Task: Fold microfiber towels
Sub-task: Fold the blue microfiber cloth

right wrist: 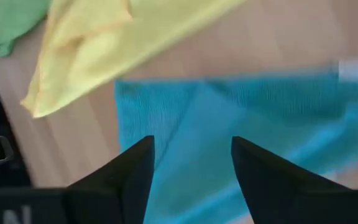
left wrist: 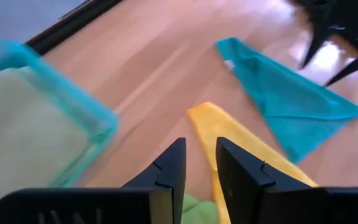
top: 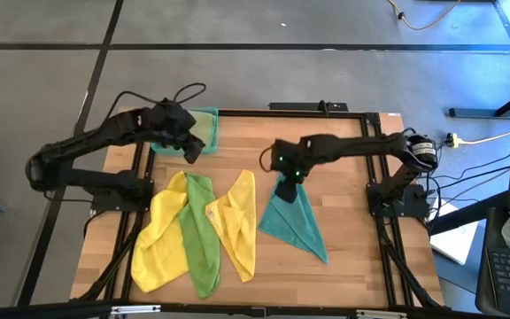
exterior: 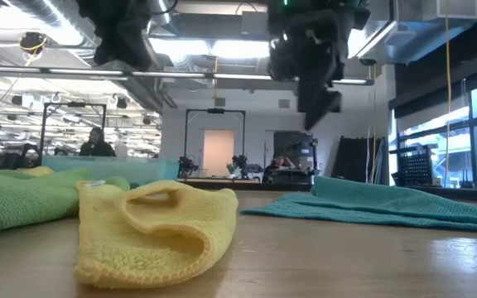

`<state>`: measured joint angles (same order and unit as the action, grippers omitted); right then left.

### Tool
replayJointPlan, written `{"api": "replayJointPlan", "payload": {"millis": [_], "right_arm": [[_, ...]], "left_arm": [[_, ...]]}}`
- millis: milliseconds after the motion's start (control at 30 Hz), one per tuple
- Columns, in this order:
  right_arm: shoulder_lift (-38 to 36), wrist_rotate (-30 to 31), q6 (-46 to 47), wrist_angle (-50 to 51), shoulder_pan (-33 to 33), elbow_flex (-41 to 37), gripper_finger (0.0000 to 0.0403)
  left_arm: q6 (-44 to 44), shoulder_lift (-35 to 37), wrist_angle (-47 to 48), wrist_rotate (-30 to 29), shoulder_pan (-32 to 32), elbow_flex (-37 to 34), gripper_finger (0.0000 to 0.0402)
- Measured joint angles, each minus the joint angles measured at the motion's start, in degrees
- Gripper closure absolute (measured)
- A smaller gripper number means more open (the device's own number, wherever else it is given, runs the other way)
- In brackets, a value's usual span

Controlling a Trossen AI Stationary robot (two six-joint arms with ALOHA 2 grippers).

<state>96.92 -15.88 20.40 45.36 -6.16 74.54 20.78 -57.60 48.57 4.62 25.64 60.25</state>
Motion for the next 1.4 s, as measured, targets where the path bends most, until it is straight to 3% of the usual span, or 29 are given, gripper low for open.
{"api": "replayJointPlan", "payload": {"millis": [167, 333, 567, 800, 1000, 1400], "right_arm": [[1.63, 11.53, 2.65, -1.15, 4.88, 0.93, 0.0193], [6.27, 12.07, 7.56, -0.90, 7.79, 0.99, 0.0194], [13.38, 15.62, 4.83, -2.90, 13.47, 4.18, 0.0194], [19.58, 18.34, 10.55, 0.35, 13.93, 4.15, 0.0194], [19.54, 19.20, 12.24, 2.19, 12.54, 4.24, 0.0199], [18.36, 20.39, 10.47, 5.57, 11.60, 8.14, 0.0268]], "left_arm": [[0.10, 0.00, -2.18, -2.27, -4.68, 0.00, 0.0320], [-0.19, 0.65, -2.74, -4.14, -6.87, 0.00, 0.0320], [4.61, 2.30, -4.26, -4.31, -10.20, 0.00, 0.0320], [4.25, 3.02, -6.16, -8.44, -13.05, 0.00, 0.0320], [5.45, 2.76, -5.61, -9.11, -13.53, 0.00, 0.0320], [6.14, 2.78, -5.57, -11.69, -16.09, 0.00, 0.0320]]}}
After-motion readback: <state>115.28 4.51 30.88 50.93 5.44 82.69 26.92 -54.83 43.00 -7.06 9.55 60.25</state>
